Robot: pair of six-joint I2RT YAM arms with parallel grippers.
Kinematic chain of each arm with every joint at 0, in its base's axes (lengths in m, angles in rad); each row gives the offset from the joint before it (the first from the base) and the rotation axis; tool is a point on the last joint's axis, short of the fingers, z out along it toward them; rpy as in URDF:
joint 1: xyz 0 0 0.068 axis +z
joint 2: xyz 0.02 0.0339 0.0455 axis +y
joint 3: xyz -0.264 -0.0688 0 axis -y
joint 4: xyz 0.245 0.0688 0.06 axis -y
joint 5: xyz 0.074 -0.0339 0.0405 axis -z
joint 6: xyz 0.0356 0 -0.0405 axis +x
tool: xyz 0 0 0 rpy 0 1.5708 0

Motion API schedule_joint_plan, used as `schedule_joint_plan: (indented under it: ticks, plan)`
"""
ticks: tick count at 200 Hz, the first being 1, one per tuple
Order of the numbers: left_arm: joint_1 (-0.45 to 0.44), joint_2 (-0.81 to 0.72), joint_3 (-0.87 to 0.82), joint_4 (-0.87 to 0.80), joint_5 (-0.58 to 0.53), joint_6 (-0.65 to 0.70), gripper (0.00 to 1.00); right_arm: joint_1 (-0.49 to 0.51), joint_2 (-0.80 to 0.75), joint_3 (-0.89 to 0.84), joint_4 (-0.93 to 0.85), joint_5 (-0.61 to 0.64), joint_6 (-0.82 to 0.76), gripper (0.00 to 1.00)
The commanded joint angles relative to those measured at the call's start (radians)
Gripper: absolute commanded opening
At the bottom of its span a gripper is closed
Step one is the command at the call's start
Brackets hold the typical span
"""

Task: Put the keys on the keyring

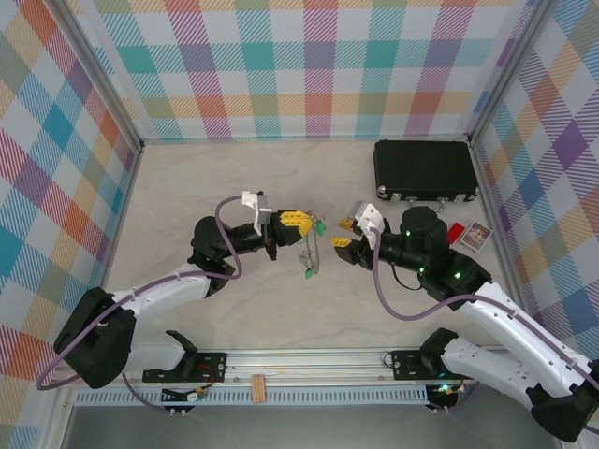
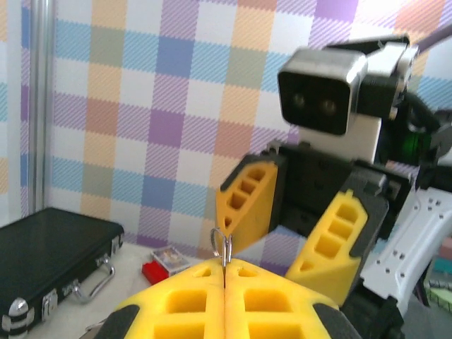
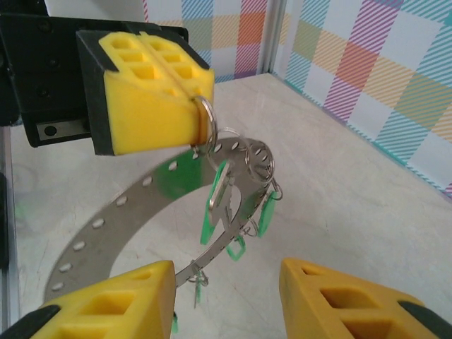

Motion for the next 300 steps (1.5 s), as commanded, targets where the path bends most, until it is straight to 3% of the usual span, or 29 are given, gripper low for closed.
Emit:
schedule_joint_plan:
  ticks: [1,44,65,136,213,237,300]
  plan:
    - [-0.008,0.019,0.003,0.205,-0.042,-0.09,0.0,0.005,-0.004,-0.029,0.125,-0.008,0.041,0.42]
    - [-0.033,0.035,0.029,0.209,-0.071,-0.091,0.0,0.005,0.0,-0.044,0.211,-0.028,0.065,0.42]
    - [-0.037,0.044,0.037,0.208,-0.077,-0.093,0.0,0.006,0.002,-0.038,0.241,-0.049,0.057,0.36]
    - [-0.041,0.055,0.052,0.208,-0.07,-0.113,0.0,0.018,0.04,-0.009,0.242,-0.076,0.03,0.31]
    - [-0.042,0.058,0.055,0.206,-0.059,-0.12,0.0,0.021,0.055,-0.001,0.253,-0.077,0.019,0.19]
    - [-0.042,0.059,0.057,0.206,-0.054,-0.123,0.0,0.022,0.057,0.0,0.259,-0.073,0.02,0.26]
    - [-0.043,0.058,0.061,0.206,-0.049,-0.13,0.0,0.025,0.069,0.009,0.27,-0.071,0.031,0.25]
